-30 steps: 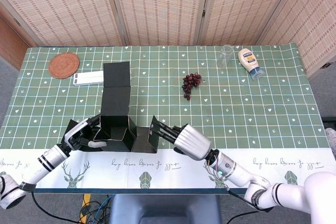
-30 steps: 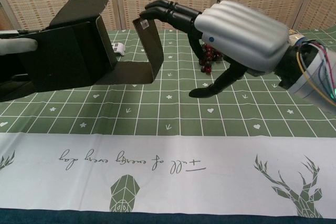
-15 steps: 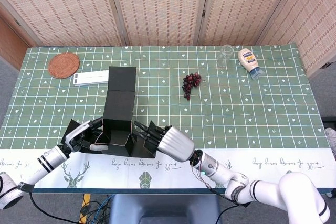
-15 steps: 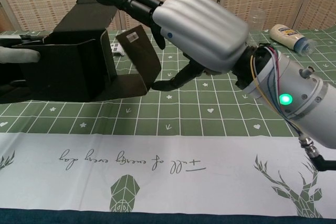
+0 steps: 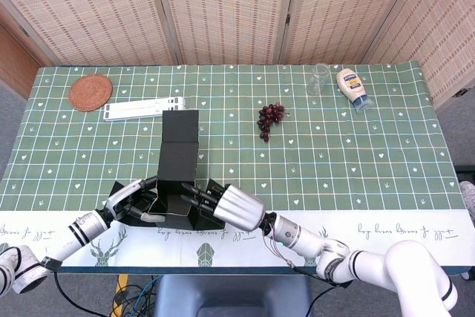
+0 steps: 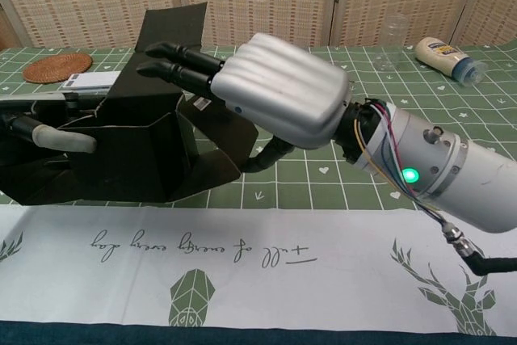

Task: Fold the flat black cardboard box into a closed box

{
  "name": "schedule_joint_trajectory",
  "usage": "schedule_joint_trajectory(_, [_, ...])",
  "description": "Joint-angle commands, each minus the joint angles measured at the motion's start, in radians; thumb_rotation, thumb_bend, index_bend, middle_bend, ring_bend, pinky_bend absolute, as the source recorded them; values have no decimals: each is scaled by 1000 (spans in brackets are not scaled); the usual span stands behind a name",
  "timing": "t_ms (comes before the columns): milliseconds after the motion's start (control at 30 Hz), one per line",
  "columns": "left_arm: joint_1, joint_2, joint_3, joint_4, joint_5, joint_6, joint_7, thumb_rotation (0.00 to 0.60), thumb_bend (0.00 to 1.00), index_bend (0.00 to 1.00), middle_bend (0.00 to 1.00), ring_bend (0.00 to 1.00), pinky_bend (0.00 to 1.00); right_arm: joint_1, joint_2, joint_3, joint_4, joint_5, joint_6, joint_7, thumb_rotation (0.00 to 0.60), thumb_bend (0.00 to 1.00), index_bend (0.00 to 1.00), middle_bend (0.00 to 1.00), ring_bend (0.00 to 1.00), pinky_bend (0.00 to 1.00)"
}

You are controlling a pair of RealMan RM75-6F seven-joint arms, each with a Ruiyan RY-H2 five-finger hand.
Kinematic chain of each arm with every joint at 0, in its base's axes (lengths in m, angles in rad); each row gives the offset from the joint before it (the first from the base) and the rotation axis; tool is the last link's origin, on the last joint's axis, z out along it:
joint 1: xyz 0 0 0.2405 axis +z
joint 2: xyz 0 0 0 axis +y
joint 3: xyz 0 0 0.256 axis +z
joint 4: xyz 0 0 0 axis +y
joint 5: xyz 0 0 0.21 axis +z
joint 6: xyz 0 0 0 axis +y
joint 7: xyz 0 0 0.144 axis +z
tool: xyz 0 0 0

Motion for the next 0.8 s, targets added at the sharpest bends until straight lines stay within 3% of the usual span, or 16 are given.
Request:
schedule_joint_trajectory(33, [3,-27,0,24,-1,-6,42,600,98,203,283,704,887,9,-21,-3,30,0,-7,4,600,7,0,0,575,980])
schedule_joint_trajectory(233, [11,-66,4,55,-3,-10,99,600,98,196,281,680,887,24,-53,-12,79,-2,-22,5,600,18,0,0,575,980])
schedule_joint_trajectory(467, [18,-104,12,92,-1,-15,153,600,98,184,268,745,882,43,-92,-32,139,-11,-35,22,600,32,0,0,575,980])
schedule_joint_trajectory(800, [24,-145,27,143,8,-14,183,600,98,156,228,738,875,72,-143,-49,222,-27,-26,54,600,62,0,20,575,980])
